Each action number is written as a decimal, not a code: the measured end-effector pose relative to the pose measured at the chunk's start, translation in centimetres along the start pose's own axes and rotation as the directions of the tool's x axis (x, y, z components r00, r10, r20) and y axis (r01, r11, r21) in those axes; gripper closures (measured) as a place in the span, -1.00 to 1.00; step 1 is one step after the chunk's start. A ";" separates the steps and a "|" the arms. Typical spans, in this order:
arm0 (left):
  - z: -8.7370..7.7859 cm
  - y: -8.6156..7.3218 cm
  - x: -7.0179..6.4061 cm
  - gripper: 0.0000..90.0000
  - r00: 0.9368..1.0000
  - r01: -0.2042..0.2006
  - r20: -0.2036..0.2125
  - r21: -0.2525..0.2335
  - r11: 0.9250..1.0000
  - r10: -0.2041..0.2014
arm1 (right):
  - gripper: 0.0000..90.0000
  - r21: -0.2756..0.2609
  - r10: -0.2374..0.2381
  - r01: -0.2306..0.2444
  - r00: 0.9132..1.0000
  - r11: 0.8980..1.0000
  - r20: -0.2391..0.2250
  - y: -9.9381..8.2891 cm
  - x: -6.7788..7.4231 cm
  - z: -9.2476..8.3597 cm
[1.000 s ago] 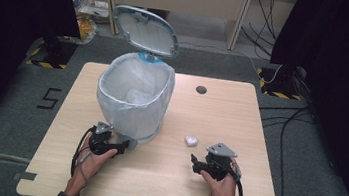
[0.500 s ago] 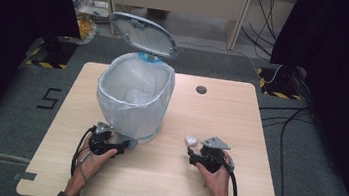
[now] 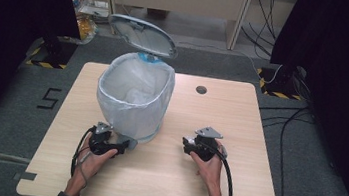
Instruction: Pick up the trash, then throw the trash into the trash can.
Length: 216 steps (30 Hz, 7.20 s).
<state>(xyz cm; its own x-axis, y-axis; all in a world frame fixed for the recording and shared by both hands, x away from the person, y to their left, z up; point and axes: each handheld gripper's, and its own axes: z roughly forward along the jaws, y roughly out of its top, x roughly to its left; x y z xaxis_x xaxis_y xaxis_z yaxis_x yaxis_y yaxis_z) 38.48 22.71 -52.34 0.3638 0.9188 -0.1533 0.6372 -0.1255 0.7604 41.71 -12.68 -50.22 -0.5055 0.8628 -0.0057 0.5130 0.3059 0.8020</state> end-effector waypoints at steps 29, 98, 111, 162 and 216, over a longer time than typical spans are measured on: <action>0.0 0.0 0.1 -0.72 1.000 -0.001 0.003 -0.004 1.000 0.001 | 0.25 0.035 -0.069 0.071 0.997 0.997 -0.041 0.0 -0.2 -0.2; 0.0 0.0 0.1 -0.73 1.000 0.001 0.009 -0.005 1.000 -0.001 | 0.27 -0.249 -0.147 0.131 0.988 0.960 -0.049 10.9 2.1 -9.5; 0.0 0.0 0.1 -0.73 1.000 0.000 0.010 -0.003 1.000 0.000 | 0.27 -0.298 -0.181 0.153 0.981 0.942 -0.067 14.6 3.4 -10.0; 0.0 0.0 0.1 -0.73 1.000 0.000 0.010 -0.003 1.000 0.000 | 0.27 -0.331 -0.199 0.133 0.964 0.934 -0.177 21.9 8.8 -6.4; 0.0 0.0 0.1 -0.72 1.000 0.000 0.011 -0.003 1.000 0.000 | -0.26 -0.320 -0.133 0.083 0.981 0.944 -0.138 18.8 3.8 -9.3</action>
<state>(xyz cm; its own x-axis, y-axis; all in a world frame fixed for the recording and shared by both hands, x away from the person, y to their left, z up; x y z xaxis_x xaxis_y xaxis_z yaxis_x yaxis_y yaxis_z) 38.52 22.83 -52.33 0.3710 0.9147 -0.1602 0.6355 -0.1243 0.7620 42.95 -7.39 -29.60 -0.6602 0.7505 -0.0296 0.2205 0.2313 0.9476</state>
